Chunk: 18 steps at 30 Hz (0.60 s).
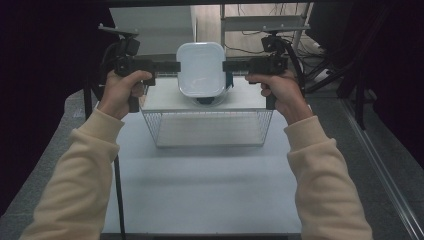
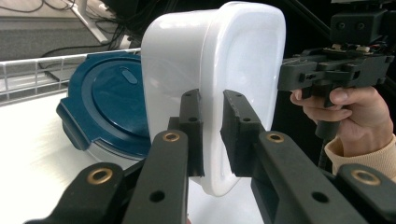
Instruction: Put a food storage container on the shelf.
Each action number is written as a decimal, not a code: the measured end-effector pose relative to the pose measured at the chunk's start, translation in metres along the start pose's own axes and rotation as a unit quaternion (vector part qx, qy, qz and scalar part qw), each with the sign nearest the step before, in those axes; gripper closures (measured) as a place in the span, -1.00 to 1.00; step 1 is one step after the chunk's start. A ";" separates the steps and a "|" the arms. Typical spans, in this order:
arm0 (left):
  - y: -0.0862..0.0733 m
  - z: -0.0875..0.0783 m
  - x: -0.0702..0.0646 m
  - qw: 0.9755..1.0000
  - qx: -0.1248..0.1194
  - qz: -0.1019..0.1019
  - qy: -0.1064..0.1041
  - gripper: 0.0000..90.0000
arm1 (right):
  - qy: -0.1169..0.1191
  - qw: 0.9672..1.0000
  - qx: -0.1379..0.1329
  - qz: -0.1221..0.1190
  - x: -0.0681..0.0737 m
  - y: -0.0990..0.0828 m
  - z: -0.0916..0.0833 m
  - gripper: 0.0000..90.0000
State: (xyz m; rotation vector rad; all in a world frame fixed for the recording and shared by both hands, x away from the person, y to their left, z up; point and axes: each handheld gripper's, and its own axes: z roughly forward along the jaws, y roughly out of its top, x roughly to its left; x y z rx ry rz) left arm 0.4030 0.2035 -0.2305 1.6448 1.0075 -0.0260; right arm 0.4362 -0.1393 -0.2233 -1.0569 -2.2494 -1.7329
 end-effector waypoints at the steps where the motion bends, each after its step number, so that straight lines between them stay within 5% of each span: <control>1: 0.001 0.001 0.001 1.000 0.001 0.000 0.001 0.76 | 0.001 1.000 -0.001 0.005 -0.002 0.001 0.001 0.79; 6: 0.007 0.011 0.013 1.000 0.007 -0.020 -0.002 0.77 | -0.007 1.000 0.005 0.020 -0.013 0.007 0.006 0.79; 11: 0.015 0.021 0.033 0.998 0.009 -0.058 -0.030 0.76 | -0.004 0.998 0.007 0.061 -0.032 0.012 0.013 0.75; 14: 0.021 0.027 0.042 0.996 0.010 -0.078 -0.029 0.71 | -0.009 0.997 0.011 0.079 -0.040 0.019 0.018 0.69; 18: 0.024 0.035 0.059 0.992 0.009 -0.120 -0.042 0.66 | -0.011 0.994 0.016 0.105 -0.051 0.026 0.027 0.62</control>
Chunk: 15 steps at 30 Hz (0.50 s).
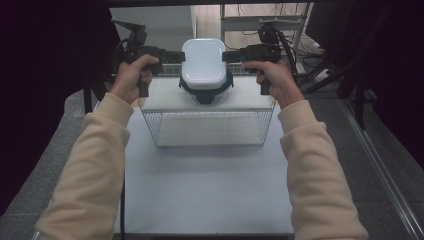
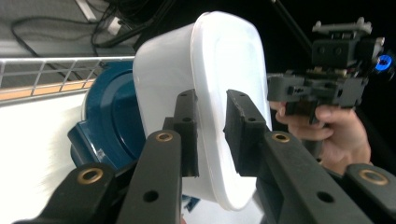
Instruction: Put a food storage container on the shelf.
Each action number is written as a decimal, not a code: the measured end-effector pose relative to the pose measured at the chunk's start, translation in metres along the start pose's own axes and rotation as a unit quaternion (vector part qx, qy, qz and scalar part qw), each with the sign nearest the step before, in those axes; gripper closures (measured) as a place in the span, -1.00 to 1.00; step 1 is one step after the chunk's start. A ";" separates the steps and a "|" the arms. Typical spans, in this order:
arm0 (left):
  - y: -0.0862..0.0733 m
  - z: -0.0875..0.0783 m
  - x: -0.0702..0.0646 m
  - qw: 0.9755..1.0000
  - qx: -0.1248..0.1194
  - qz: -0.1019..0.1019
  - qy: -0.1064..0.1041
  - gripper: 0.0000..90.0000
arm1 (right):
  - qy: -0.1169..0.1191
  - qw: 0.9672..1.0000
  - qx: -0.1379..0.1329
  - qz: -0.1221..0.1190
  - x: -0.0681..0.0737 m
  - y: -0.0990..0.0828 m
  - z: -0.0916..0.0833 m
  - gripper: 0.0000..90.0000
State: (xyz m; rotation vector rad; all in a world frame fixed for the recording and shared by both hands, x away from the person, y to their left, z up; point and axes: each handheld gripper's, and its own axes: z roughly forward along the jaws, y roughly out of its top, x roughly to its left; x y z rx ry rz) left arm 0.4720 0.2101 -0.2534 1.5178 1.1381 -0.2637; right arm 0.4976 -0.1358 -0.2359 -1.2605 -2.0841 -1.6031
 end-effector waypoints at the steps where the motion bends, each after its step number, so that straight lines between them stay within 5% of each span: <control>1: 0.001 0.001 0.003 1.000 -0.003 -0.010 -0.003 0.65 | 0.000 1.000 0.000 0.011 -0.003 0.002 0.002 0.61; 8: 0.006 0.009 0.022 0.999 -0.012 -0.050 -0.008 0.58 | -0.002 0.998 -0.012 0.059 -0.022 0.009 0.015 0.59; 15: 0.003 0.013 0.025 0.999 -0.020 -0.044 -0.010 0.45 | 0.003 0.997 -0.024 0.070 -0.027 0.007 0.020 0.50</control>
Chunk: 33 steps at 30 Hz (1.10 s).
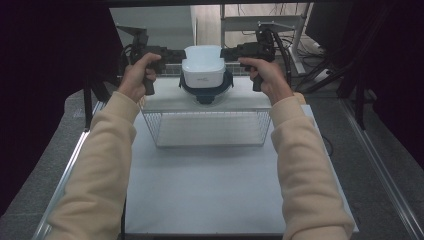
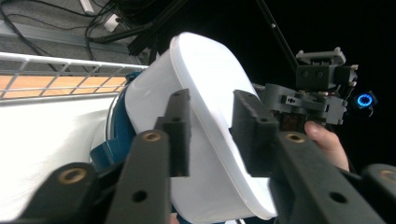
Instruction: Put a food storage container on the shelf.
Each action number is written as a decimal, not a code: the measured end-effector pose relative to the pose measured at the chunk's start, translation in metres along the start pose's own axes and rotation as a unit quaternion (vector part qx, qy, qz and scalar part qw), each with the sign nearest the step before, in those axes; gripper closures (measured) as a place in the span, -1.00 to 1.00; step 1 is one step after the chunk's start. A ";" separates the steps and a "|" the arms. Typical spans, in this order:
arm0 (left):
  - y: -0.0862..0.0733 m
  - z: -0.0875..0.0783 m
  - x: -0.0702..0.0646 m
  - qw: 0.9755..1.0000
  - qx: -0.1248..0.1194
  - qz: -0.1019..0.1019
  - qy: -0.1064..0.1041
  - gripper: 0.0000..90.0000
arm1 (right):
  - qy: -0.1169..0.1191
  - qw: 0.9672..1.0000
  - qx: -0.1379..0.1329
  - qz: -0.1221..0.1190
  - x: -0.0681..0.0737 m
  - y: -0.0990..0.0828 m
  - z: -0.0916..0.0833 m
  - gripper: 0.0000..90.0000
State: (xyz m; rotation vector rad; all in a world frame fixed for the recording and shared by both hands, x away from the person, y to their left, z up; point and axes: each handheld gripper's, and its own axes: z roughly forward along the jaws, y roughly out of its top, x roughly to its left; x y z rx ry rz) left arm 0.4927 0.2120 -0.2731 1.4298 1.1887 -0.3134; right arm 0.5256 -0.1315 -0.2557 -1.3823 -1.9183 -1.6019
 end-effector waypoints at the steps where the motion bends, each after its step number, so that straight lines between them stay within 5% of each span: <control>1: -0.001 0.001 -0.001 1.000 0.000 0.003 -0.001 0.35 | 0.004 1.000 0.000 -0.004 0.001 -0.001 0.000 0.41; 8: -0.008 -0.010 -0.024 0.998 -0.019 0.061 0.013 -0.22 | -0.010 0.998 -0.035 -0.054 0.022 -0.008 -0.016 -0.13; 13: -0.018 -0.024 -0.039 0.992 -0.031 0.109 0.057 -0.35 | -0.024 0.993 -0.035 -0.108 0.033 -0.018 -0.030 -0.24; 18: -0.036 -0.038 -0.046 0.986 -0.035 0.143 0.072 -0.37 | -0.040 0.987 -0.025 -0.153 0.037 -0.031 -0.042 -0.31; 21: -0.052 -0.047 -0.045 0.982 -0.034 0.161 0.095 -0.37 | -0.051 0.982 -0.024 -0.178 0.037 -0.040 -0.051 -0.34; 28: -0.097 -0.061 -0.040 0.975 -0.032 0.193 0.108 -0.37 | -0.073 0.971 -0.020 -0.226 0.030 -0.075 -0.077 -0.40; 33: -0.141 -0.061 -0.022 0.975 -0.021 0.197 0.101 -0.37 | -0.088 0.966 -0.024 -0.240 0.012 -0.107 -0.095 -0.40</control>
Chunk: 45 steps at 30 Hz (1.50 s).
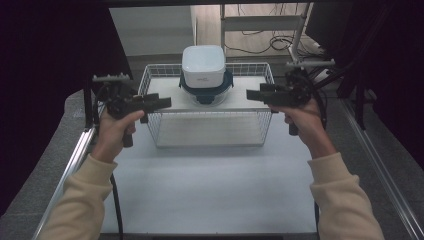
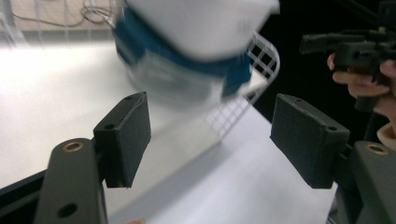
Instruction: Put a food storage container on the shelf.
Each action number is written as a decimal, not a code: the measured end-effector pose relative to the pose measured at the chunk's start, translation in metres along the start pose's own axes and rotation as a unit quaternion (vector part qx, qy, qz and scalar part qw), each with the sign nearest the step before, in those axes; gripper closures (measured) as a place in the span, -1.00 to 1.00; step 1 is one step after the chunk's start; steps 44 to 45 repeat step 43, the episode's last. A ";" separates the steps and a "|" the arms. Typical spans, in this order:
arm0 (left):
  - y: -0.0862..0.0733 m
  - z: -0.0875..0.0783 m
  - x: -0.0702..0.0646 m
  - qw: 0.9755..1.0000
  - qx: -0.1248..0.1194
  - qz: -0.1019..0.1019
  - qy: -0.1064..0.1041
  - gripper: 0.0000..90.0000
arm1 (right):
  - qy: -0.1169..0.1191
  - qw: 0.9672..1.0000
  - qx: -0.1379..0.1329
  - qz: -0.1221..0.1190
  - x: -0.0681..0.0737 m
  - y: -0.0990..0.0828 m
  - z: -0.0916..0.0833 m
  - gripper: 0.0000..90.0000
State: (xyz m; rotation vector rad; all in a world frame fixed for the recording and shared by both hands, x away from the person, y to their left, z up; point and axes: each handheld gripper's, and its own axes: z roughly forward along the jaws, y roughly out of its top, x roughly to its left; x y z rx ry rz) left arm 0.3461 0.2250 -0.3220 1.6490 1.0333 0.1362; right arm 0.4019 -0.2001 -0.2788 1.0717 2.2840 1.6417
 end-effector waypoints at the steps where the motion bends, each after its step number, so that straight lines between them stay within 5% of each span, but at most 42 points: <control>1: -0.007 0.001 0.001 1.000 0.005 0.001 0.001 -0.37 | -0.004 1.000 0.006 -0.003 -0.002 -0.010 -0.004 -0.40; 6: -0.041 0.006 0.006 0.999 0.032 0.005 0.016 -0.37 | -0.015 0.999 0.030 -0.006 -0.006 -0.042 -0.011 -0.40; 7: -0.057 0.009 0.008 0.999 0.046 0.008 0.028 -0.37 | -0.009 0.999 0.041 0.003 -0.010 -0.065 -0.013 -0.40; 9: -0.070 0.011 0.010 0.998 0.056 0.006 0.030 -0.37 | -0.015 0.999 0.044 0.006 -0.012 -0.078 -0.014 -0.40; 22: -0.126 0.033 0.018 0.993 0.104 -0.004 0.049 -0.36 | -0.053 0.993 0.102 0.024 -0.021 -0.164 -0.007 -0.40; 28: -0.137 0.037 0.022 0.991 0.118 -0.005 0.064 -0.36 | -0.056 0.991 0.114 0.030 -0.025 -0.179 -0.003 -0.40; 45: -0.137 0.039 0.023 0.991 0.118 -0.012 0.068 -0.36 | -0.060 0.993 0.100 0.023 -0.022 -0.179 -0.006 -0.42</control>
